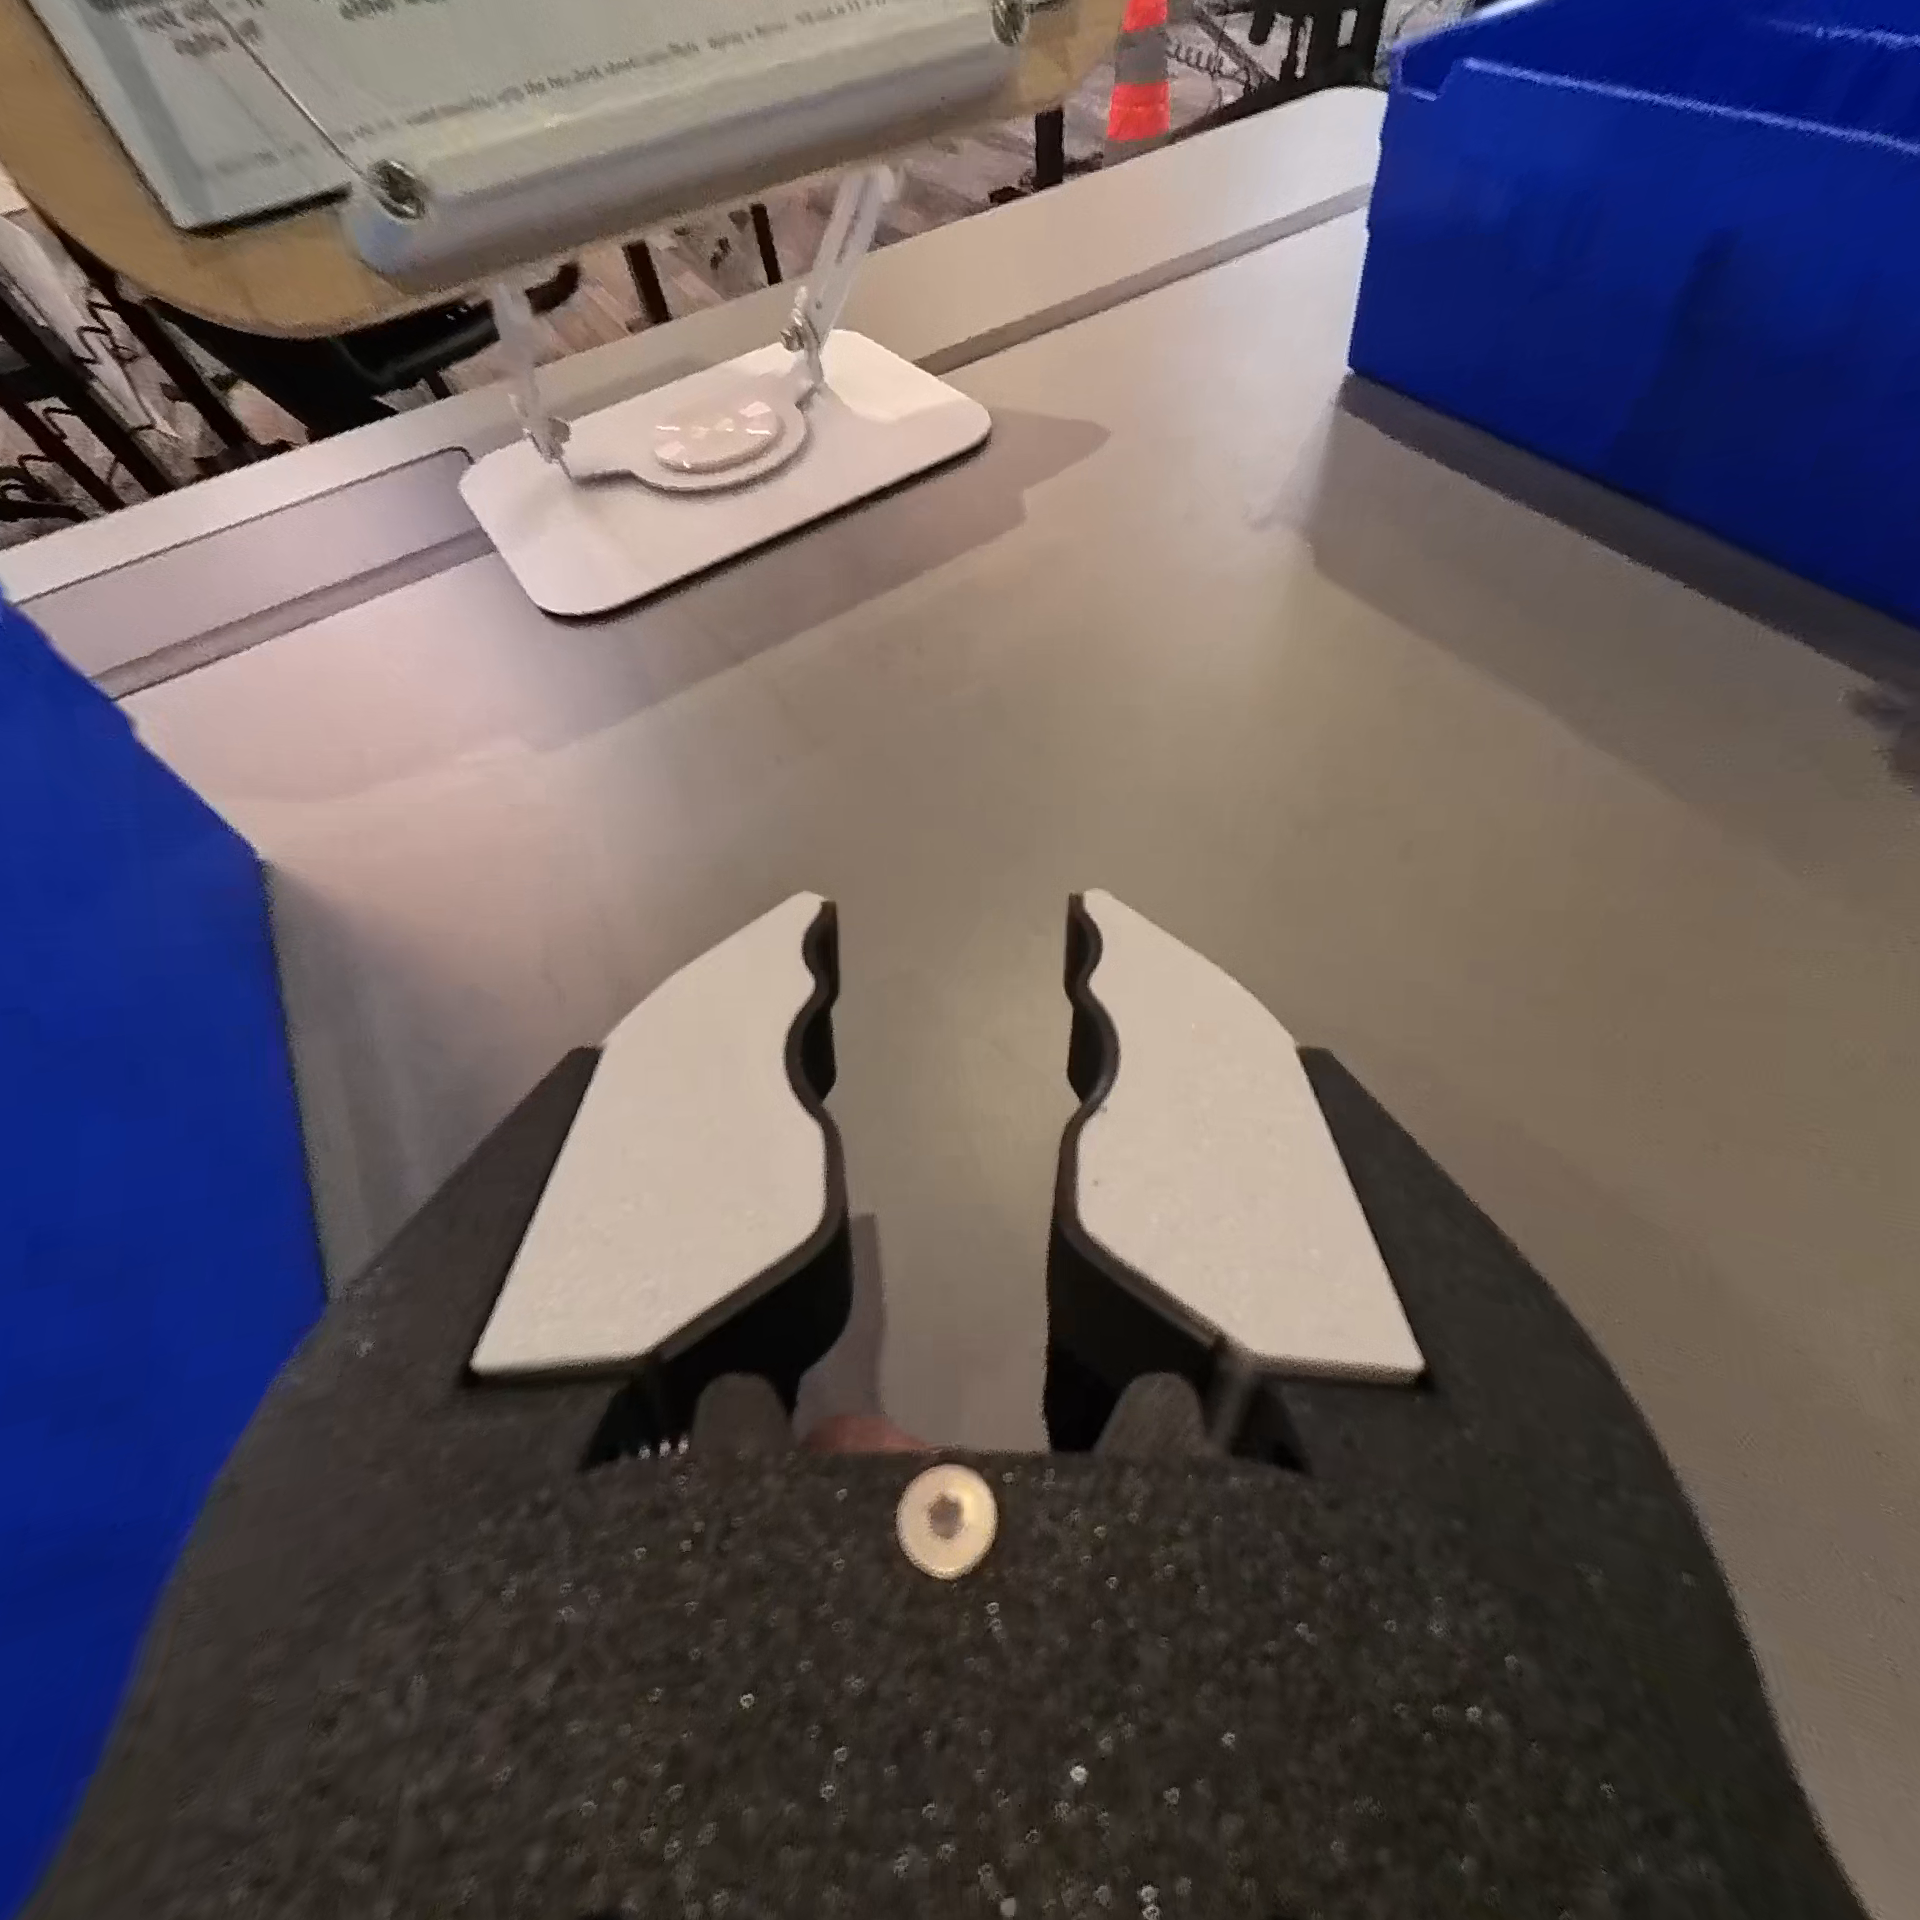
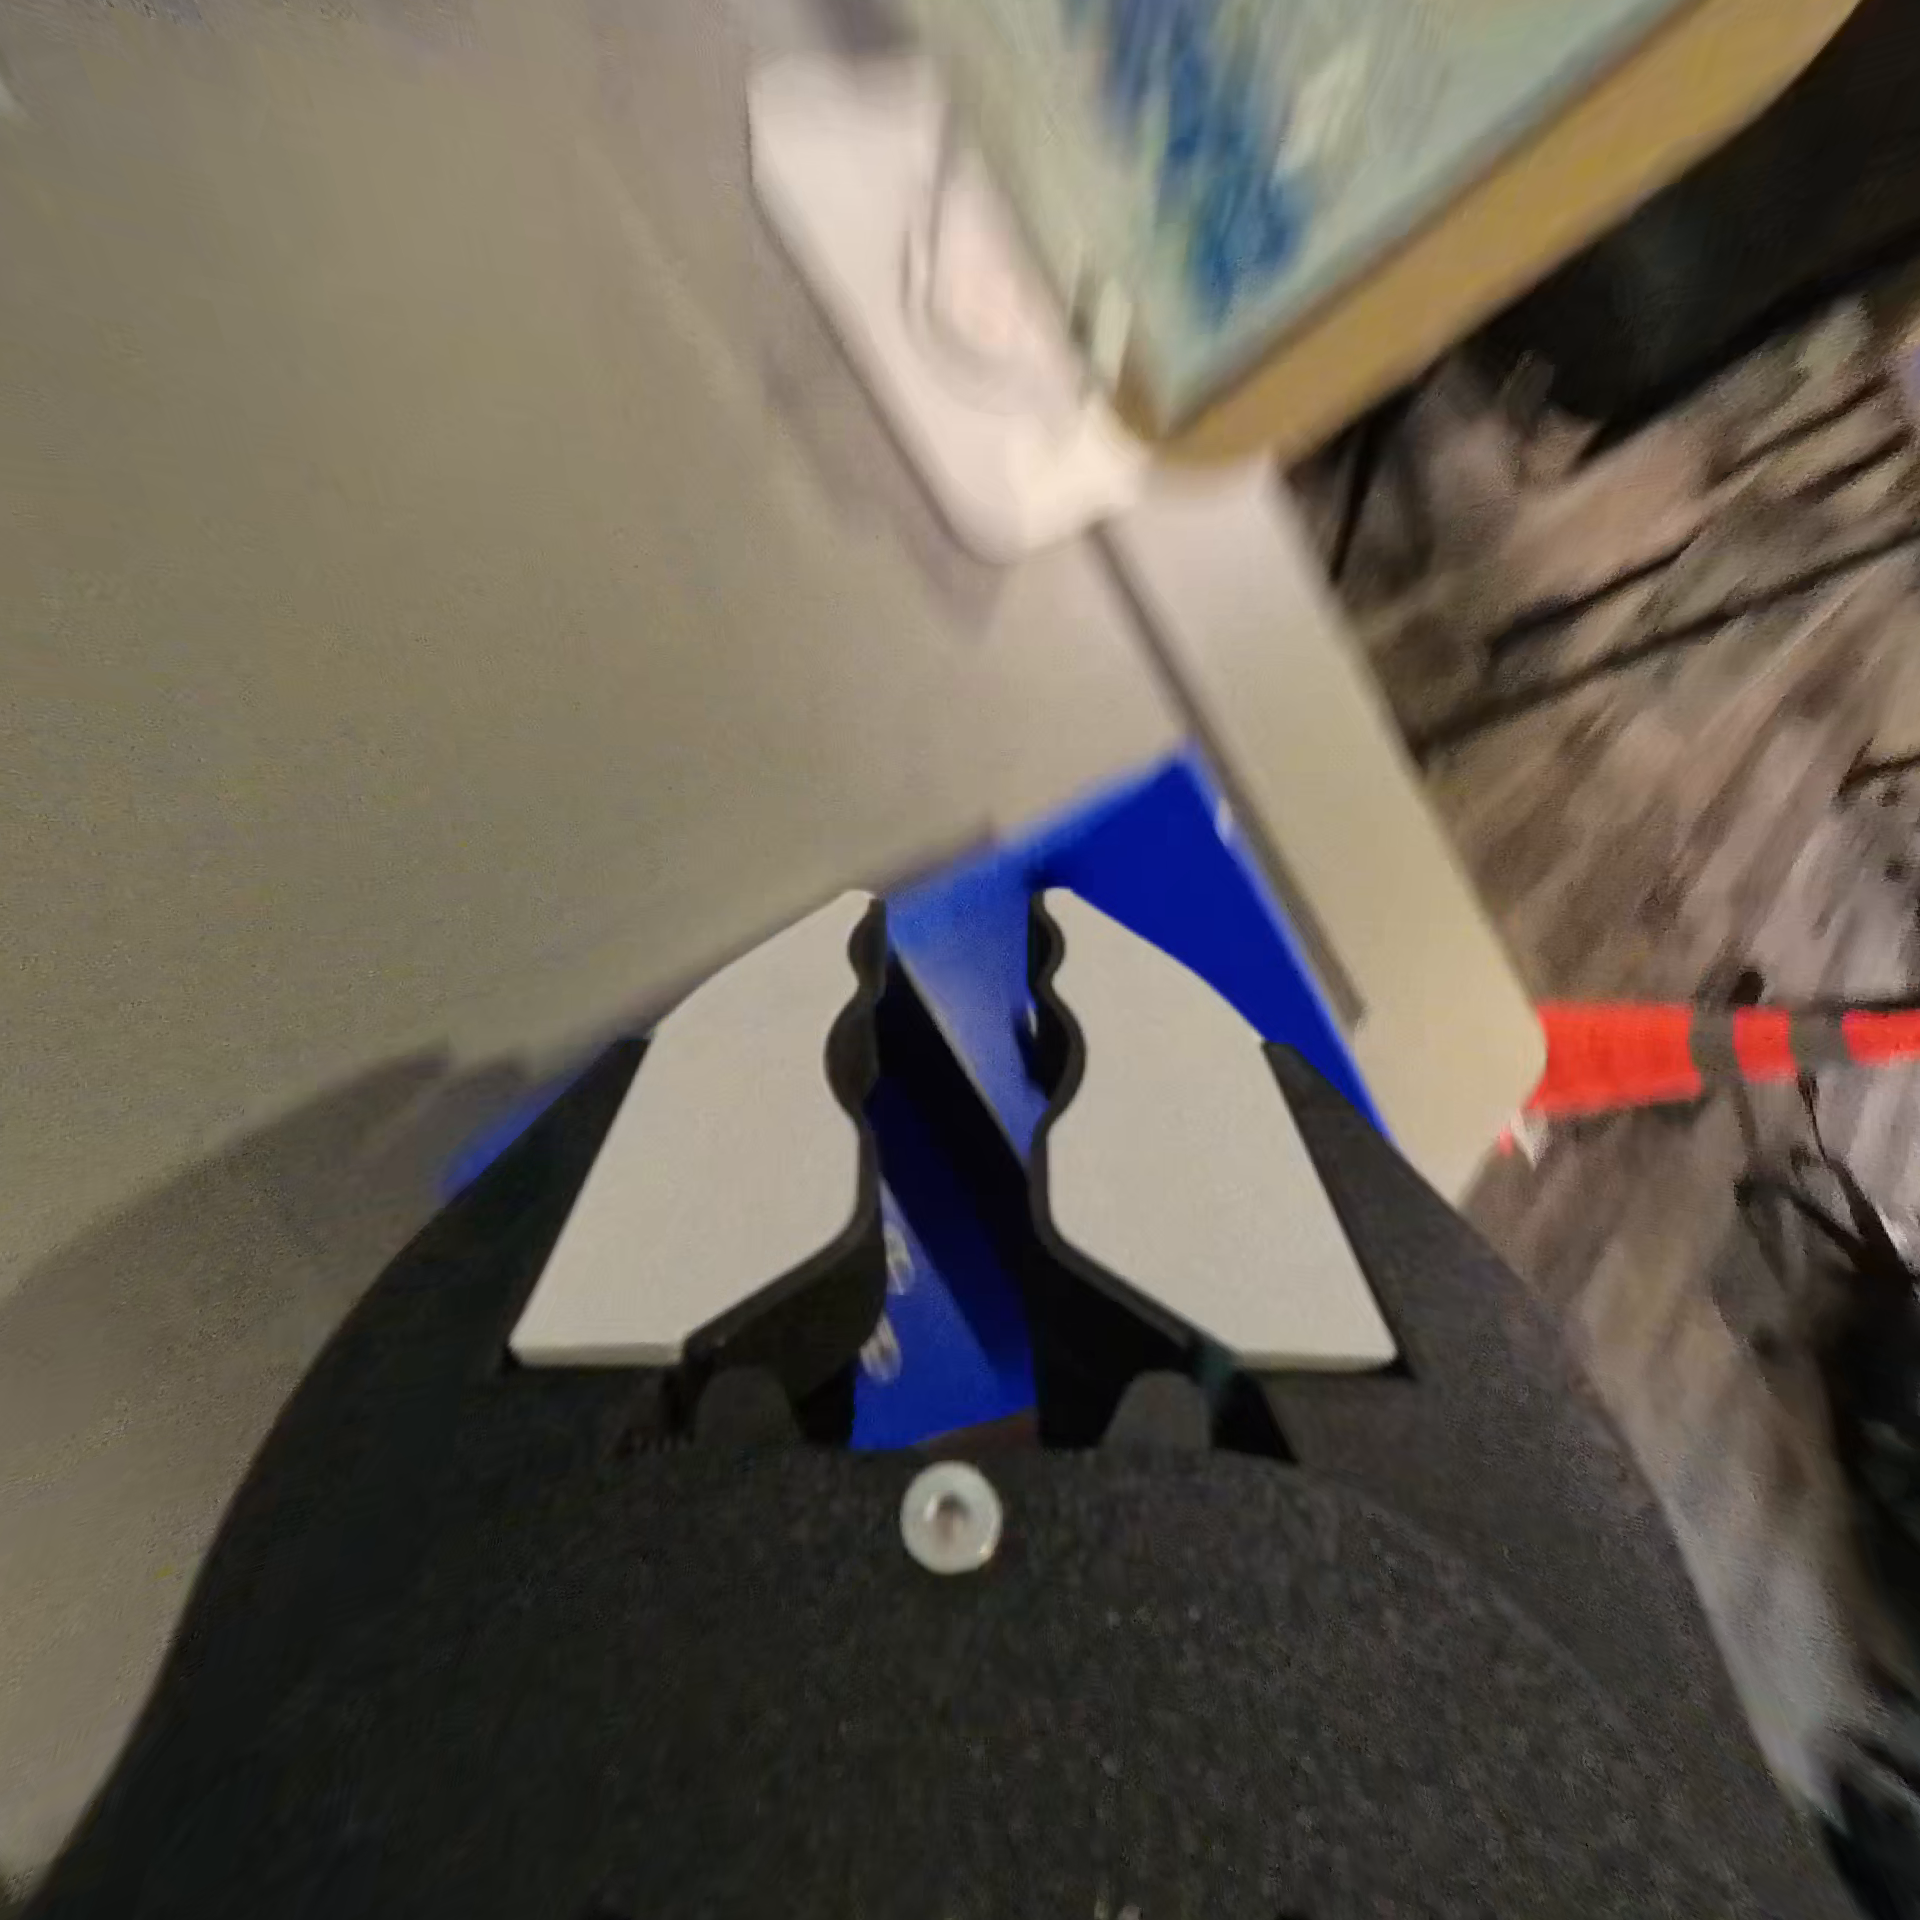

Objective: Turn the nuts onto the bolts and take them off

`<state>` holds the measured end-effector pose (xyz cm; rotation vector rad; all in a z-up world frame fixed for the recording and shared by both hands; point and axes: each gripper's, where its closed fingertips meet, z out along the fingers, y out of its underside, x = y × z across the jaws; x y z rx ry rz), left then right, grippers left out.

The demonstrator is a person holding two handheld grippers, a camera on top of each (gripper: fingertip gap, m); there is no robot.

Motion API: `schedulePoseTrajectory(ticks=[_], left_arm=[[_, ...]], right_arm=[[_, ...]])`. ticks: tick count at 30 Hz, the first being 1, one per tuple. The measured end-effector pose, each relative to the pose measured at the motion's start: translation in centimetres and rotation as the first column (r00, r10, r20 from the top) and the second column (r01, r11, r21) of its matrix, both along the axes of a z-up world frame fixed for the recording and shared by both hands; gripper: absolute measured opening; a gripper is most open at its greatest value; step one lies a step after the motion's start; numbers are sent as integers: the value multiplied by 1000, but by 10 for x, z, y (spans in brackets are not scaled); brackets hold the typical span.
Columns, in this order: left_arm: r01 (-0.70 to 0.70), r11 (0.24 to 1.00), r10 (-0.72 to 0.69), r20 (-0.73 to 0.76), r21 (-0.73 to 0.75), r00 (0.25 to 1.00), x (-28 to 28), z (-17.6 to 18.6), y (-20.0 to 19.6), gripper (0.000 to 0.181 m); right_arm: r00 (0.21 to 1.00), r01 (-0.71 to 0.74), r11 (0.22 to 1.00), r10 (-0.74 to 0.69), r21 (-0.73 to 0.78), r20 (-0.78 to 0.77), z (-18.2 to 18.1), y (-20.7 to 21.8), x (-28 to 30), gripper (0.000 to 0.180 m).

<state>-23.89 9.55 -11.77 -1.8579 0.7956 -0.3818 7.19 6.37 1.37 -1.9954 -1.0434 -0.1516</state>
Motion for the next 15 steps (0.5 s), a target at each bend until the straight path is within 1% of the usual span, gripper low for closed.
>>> schedulePoseTrajectory(ticks=[1,2,3,4,5,8,10,12,13,14,15], left_arm=[[-16,1000,16,8,11,1000,-2,2,2,41],[-34,999,33,21,21,999,-4,5,3,41],[-52,998,51,38,29,998,-7,8,5,42],[-74,997,72,53,39,996,-11,11,6,43],[-99,994,95,69,52,993,-15,14,9,43],[-159,984,150,105,84,983,-25,22,16,43],[-205,975,196,105,87,975,-33,21,20,43],[-265,960,259,74,94,963,-43,15,26,43],[-289,951,285,56,107,957,-48,14,29,43],[-309,943,306,43,122,951,-53,13,31,43],[-325,936,322,43,132,946,-56,13,32,43]], right_arm=[[994,-2,996,12,95,-112,22,-5,-28,25],[977,66,984,-31,164,-211,36,-6,-45,23],[944,207,960,-145,189,-295,42,-4,-50,20],[918,274,946,-203,173,-340,37,-6,-61,24],[909,263,948,-180,182,-375,29,-9,-82,35],[858,308,934,-192,179,-477,-5,-6,-123,40],[811,339,929,-210,146,-546,-29,0,-143,41],[748,402,906,-239,136,-620,-48,10,-152,38],[746,419,899,-258,132,-614,-59,14,-156,40],[743,478,865,-304,155,-597,-67,17,-151,41],[726,512,839,-307,184,-615,-69,19,-150,38]])
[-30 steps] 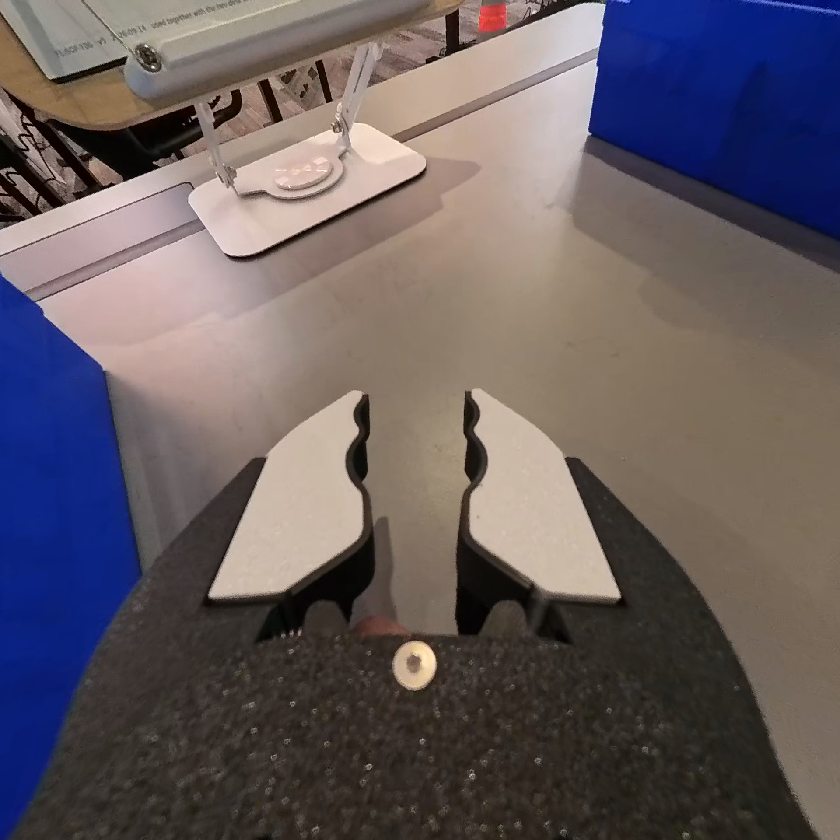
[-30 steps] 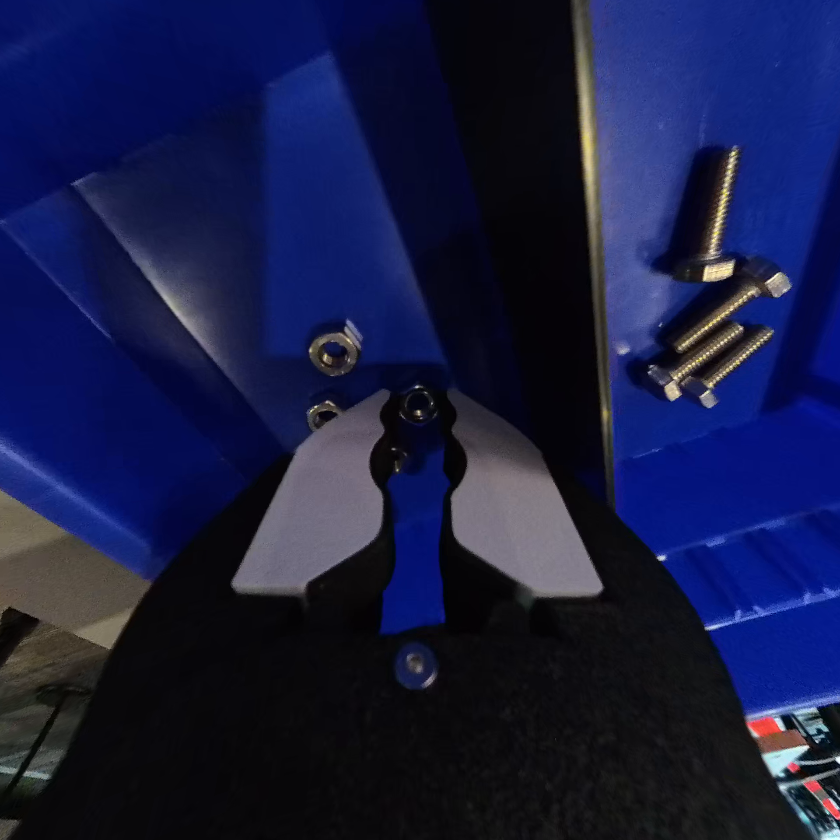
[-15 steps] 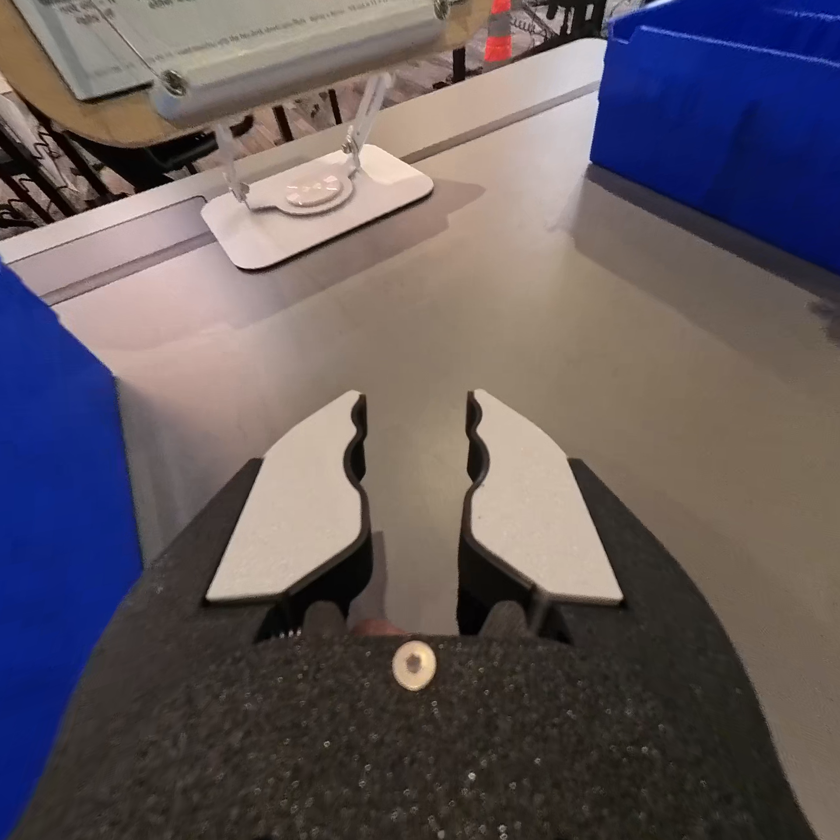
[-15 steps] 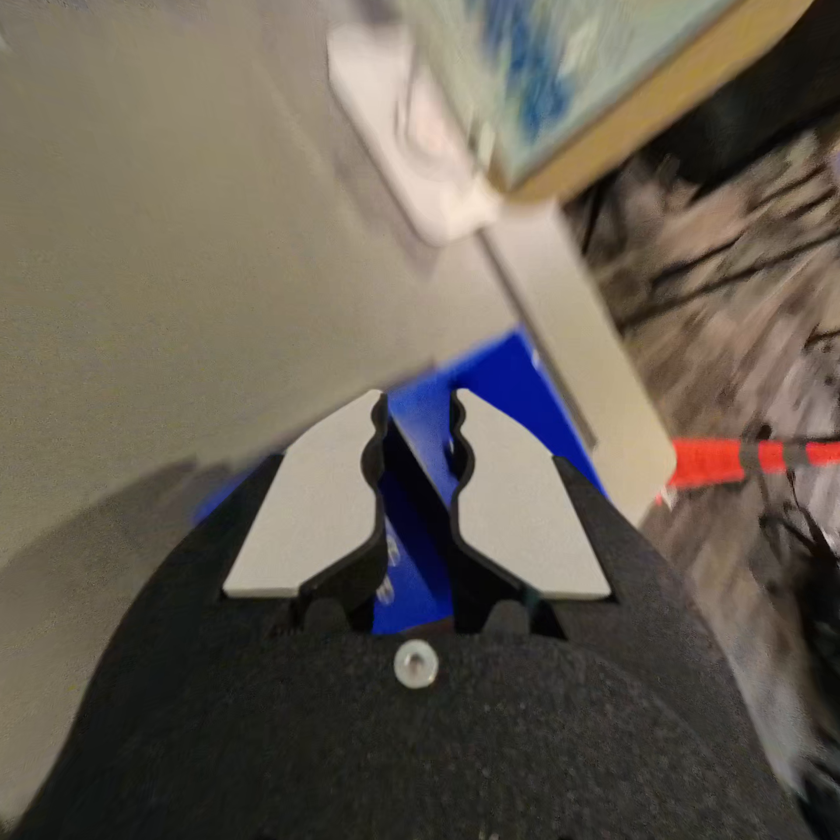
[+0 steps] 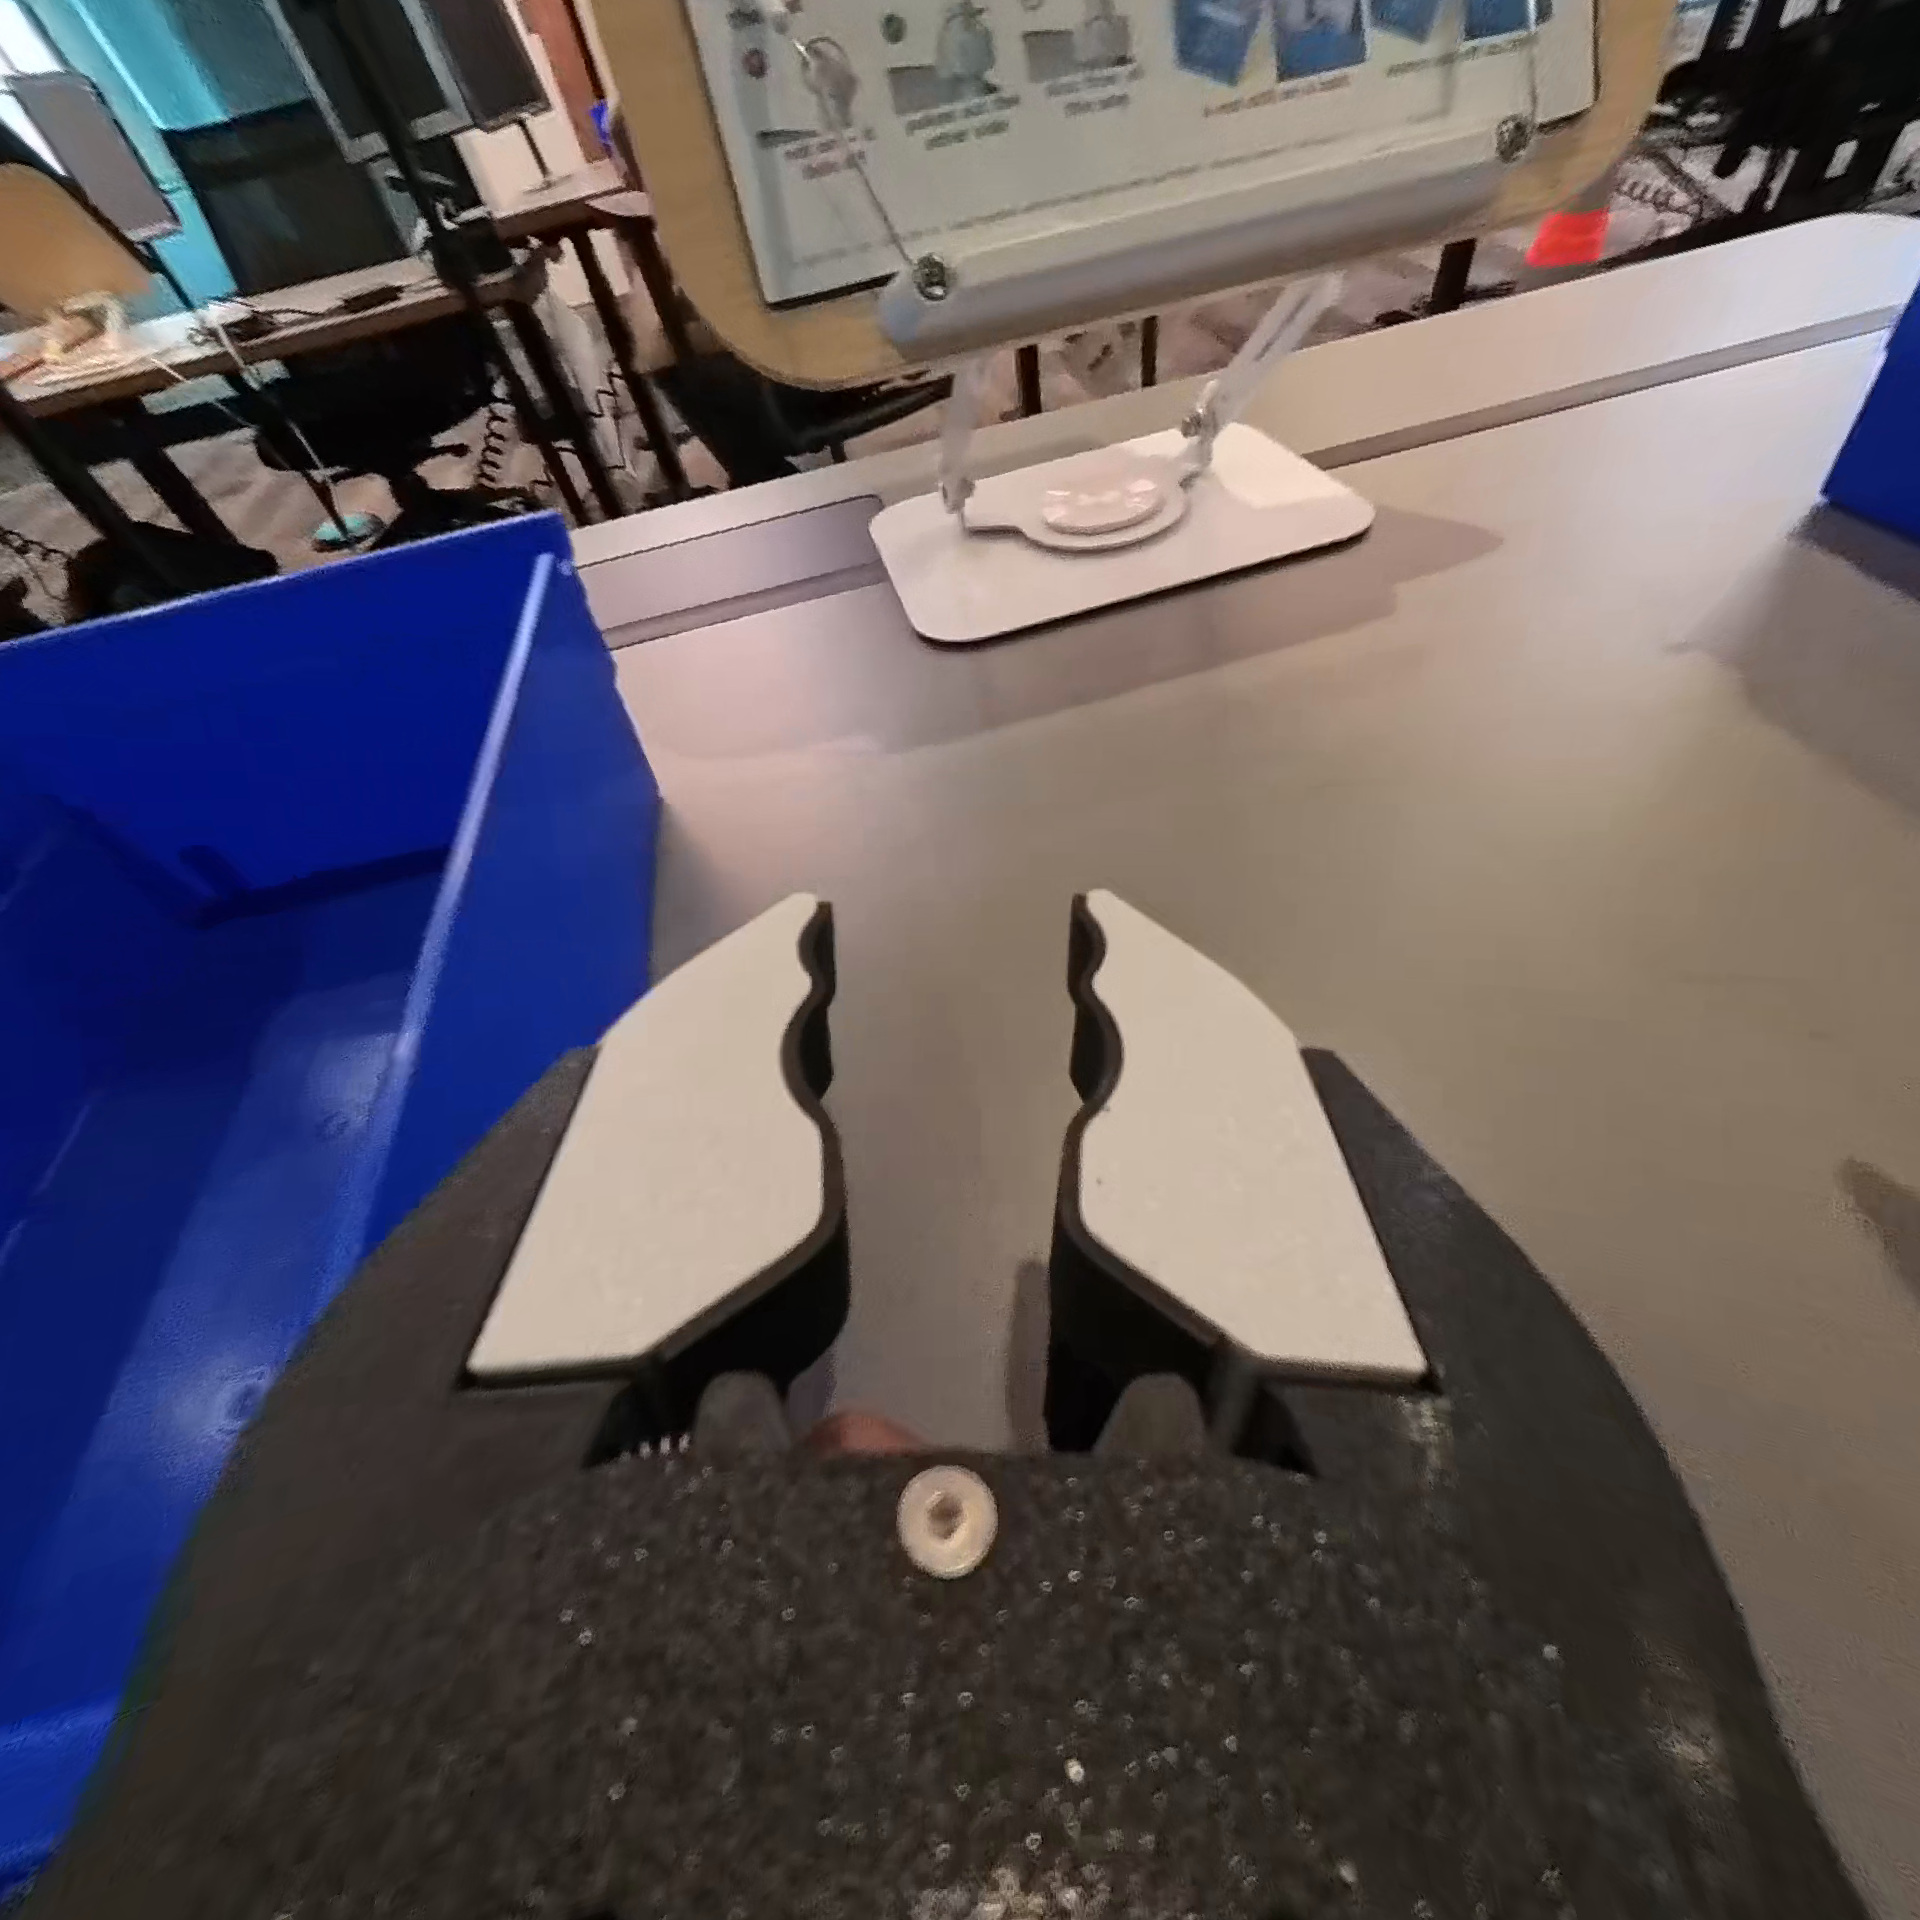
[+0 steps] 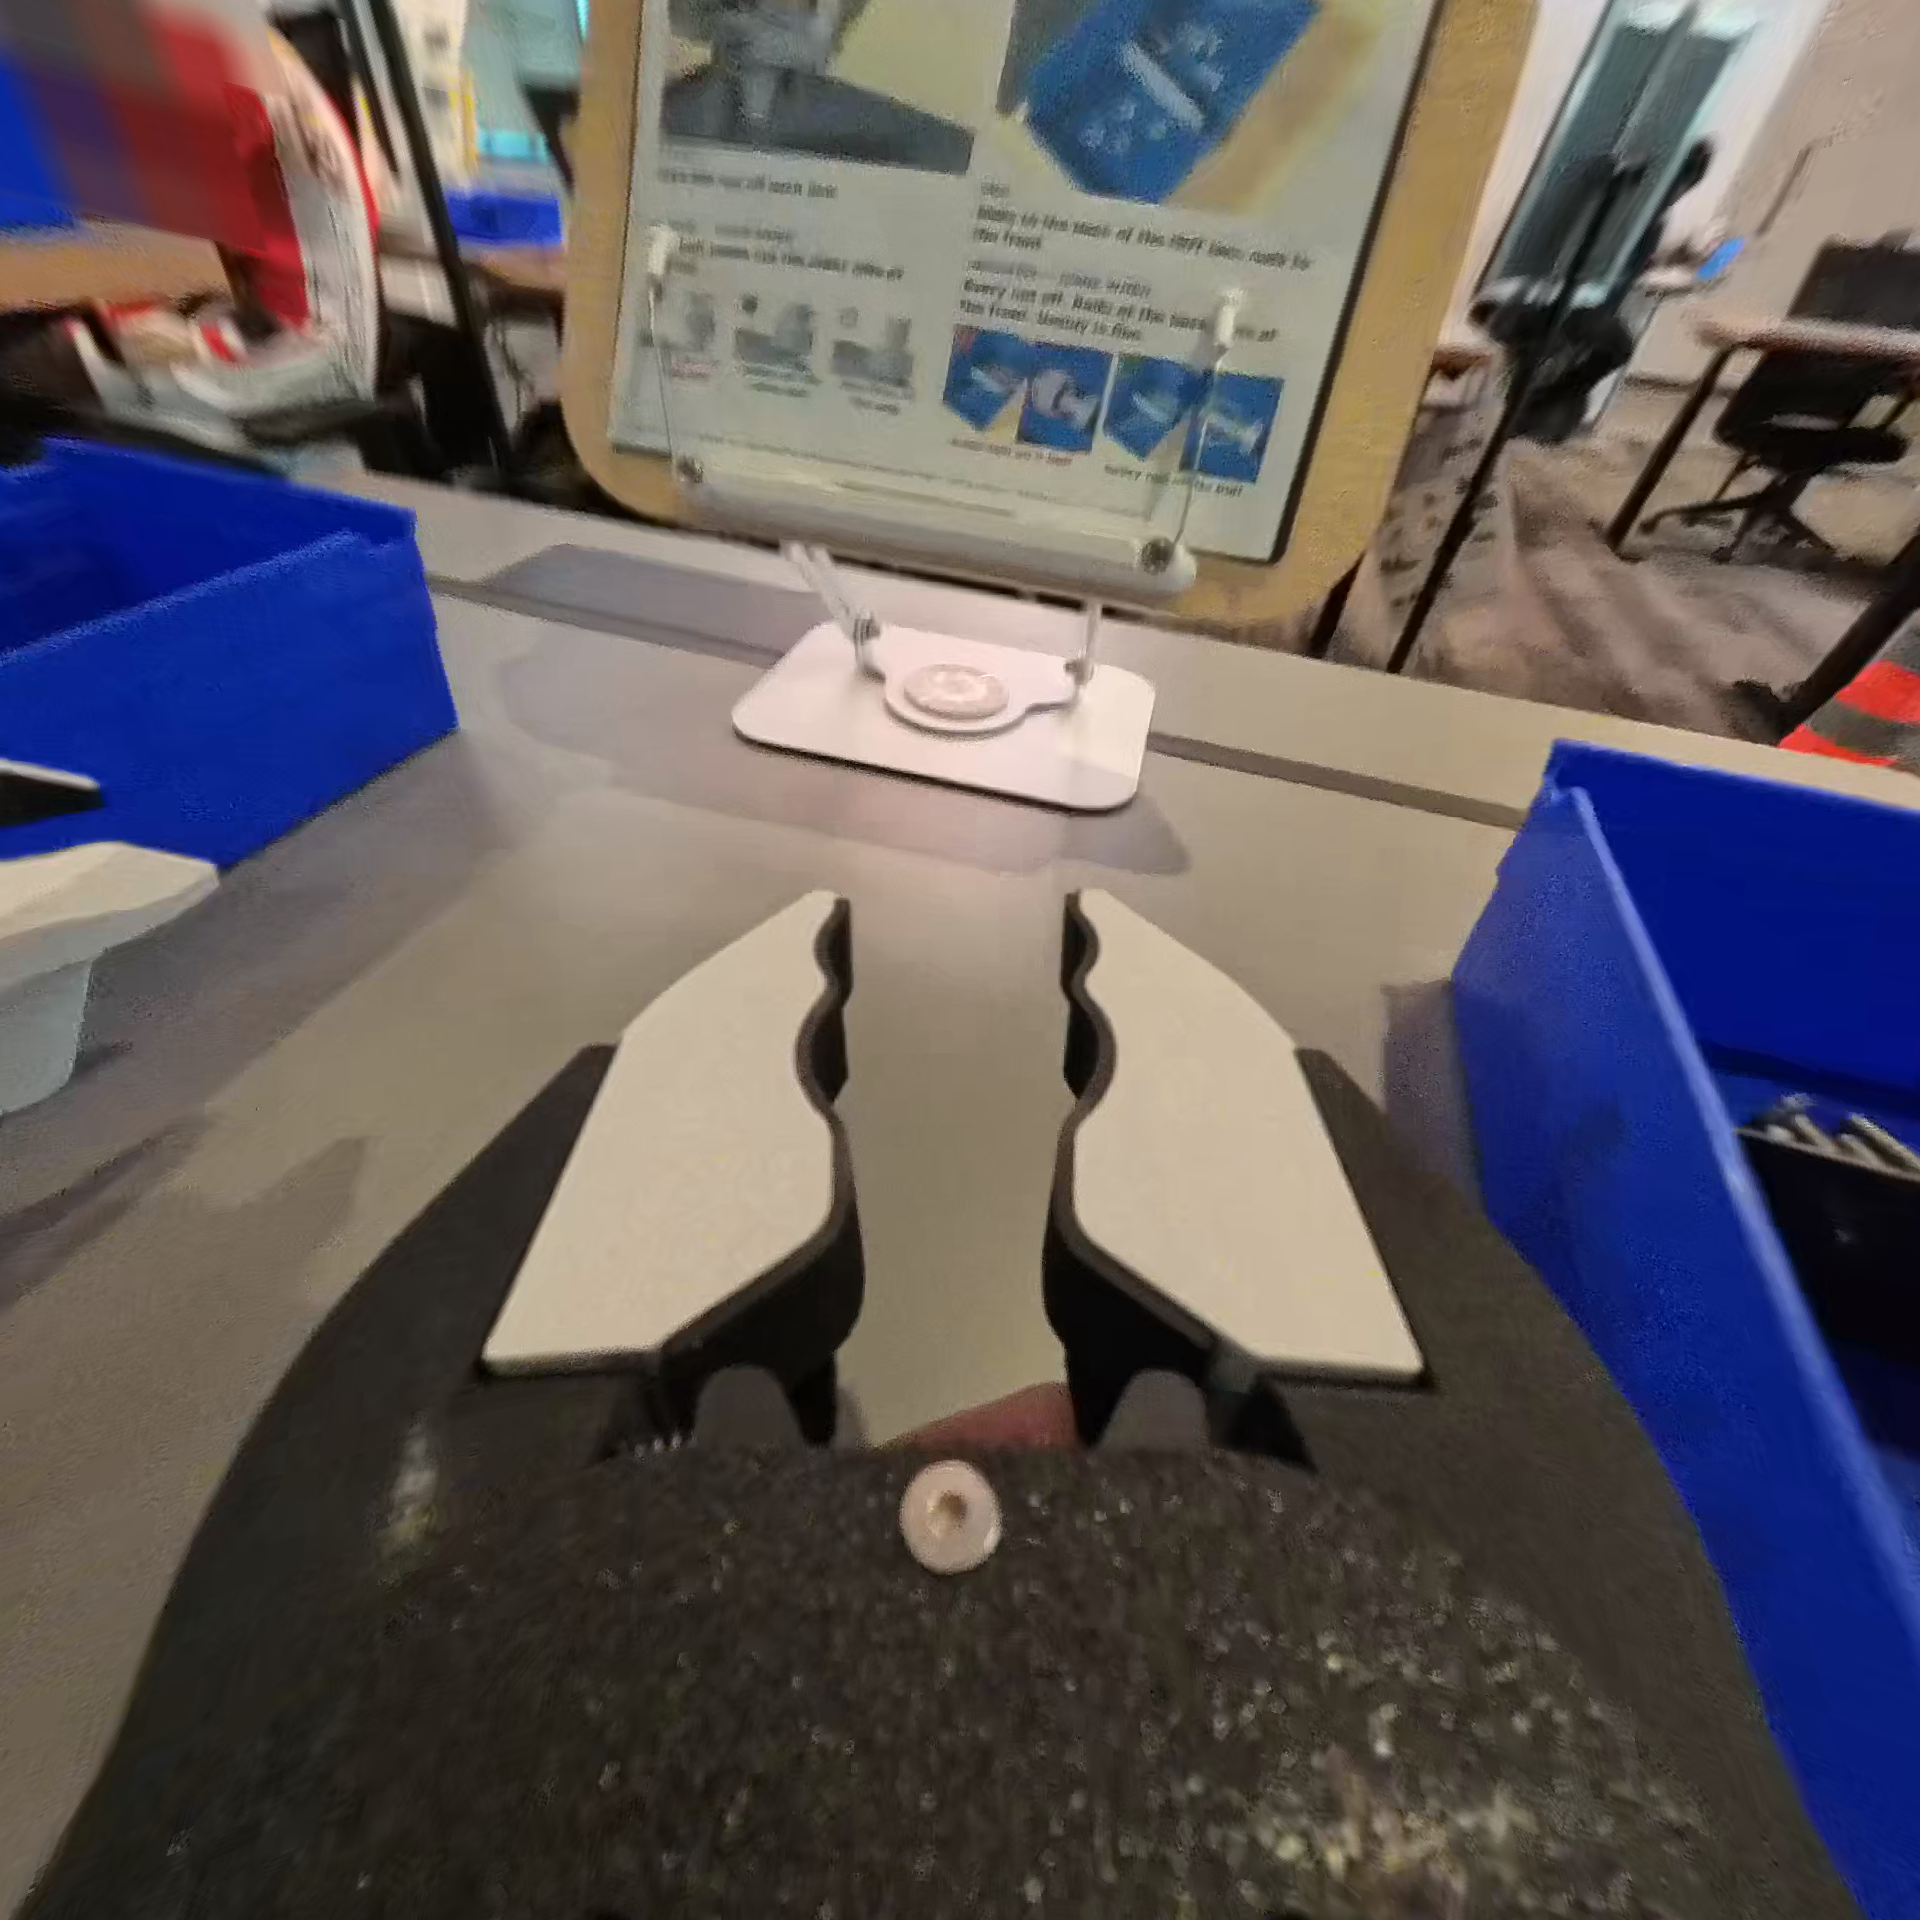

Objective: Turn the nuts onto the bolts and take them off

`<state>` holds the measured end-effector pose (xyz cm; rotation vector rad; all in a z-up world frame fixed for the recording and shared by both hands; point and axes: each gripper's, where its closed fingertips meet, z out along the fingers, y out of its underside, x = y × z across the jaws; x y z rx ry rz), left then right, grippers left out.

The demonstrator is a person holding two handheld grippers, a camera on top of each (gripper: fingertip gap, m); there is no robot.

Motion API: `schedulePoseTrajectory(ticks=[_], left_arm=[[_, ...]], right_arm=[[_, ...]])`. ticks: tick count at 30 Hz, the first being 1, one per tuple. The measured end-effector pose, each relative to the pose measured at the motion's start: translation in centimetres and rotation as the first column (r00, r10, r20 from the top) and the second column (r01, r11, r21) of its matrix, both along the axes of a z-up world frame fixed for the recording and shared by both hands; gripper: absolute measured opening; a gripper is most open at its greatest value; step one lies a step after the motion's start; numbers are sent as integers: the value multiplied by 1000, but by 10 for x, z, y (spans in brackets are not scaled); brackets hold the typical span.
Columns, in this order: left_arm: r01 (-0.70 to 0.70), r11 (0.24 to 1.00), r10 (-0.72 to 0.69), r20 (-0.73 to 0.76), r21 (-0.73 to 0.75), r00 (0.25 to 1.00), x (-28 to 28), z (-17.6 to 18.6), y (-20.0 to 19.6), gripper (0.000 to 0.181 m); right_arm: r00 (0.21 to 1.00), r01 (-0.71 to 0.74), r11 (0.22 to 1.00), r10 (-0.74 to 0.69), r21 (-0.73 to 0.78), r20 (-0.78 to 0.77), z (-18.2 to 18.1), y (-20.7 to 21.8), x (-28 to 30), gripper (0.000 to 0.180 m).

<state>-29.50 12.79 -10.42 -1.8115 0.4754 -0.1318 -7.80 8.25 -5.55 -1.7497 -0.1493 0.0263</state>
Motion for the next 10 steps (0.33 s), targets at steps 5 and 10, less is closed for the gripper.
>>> schedulePoseTrajectory(ticks=[5,10], left_arm=[[-14,1000,14,4,3,1000,-2,-1,2,42],[-7,1000,7,1,-18,1000,3,-6,2,43]], right_arm=[[999,33,997,-30,63,-35,-15,-10,5,31],[996,62,990,-54,128,-69,-1,-19,17,24]])
